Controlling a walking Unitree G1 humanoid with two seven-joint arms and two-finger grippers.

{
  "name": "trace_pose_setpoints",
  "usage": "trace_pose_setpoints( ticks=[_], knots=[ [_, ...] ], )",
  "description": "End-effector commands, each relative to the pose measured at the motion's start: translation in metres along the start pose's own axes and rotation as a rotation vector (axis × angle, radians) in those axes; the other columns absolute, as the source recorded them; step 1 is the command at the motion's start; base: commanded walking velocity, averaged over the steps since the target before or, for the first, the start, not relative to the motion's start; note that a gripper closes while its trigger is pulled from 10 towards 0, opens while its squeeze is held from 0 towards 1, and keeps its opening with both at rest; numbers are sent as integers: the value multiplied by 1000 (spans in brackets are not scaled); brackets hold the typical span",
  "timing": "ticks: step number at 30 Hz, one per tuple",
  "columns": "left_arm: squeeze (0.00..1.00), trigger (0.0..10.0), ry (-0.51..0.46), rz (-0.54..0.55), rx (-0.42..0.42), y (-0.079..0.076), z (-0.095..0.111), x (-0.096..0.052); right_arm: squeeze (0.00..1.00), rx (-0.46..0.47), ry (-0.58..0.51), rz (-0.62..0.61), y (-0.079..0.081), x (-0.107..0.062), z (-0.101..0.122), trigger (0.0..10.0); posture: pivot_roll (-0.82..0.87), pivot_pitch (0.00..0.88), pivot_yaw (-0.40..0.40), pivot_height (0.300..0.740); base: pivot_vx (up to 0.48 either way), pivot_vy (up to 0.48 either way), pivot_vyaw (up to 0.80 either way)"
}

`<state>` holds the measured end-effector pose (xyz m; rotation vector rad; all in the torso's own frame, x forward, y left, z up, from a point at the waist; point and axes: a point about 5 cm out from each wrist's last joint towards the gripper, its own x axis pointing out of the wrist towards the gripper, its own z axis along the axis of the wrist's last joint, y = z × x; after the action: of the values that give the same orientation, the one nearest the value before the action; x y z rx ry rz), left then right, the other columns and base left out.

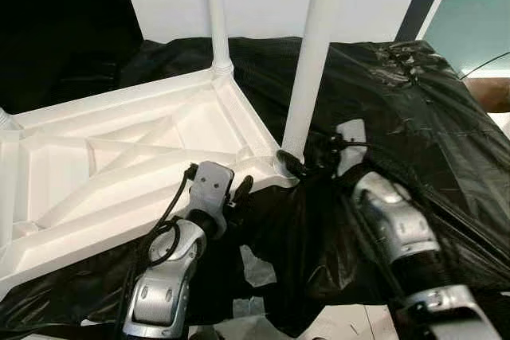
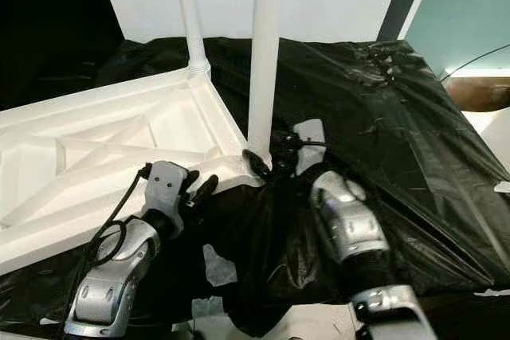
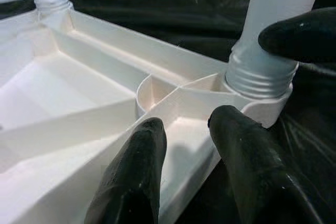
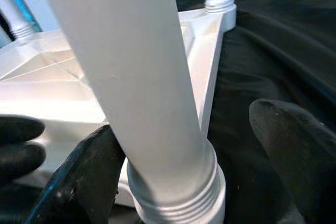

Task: Building children table

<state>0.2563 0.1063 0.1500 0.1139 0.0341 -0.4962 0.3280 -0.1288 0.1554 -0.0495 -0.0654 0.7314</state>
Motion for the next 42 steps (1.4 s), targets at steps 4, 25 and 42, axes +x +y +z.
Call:
trace_pose_setpoints(
  ticks=[4,25,42],
  knots=[
    [0,10000,-1,-39,-1,-3,-3,-5,0,-22,34,133,-14,6,1,10000,103,30,-52,740,0,0,0],
    [0,10000,-45,-150,48,-10,11,-8,0,-173,172,370,-18,37,3,10000,133,4,-61,740,0,0,0],
    [0,10000,-35,-171,53,-14,11,-11,0,-151,195,250,-17,42,-6,10000,135,8,-57,740,0,0,0]
  ],
)
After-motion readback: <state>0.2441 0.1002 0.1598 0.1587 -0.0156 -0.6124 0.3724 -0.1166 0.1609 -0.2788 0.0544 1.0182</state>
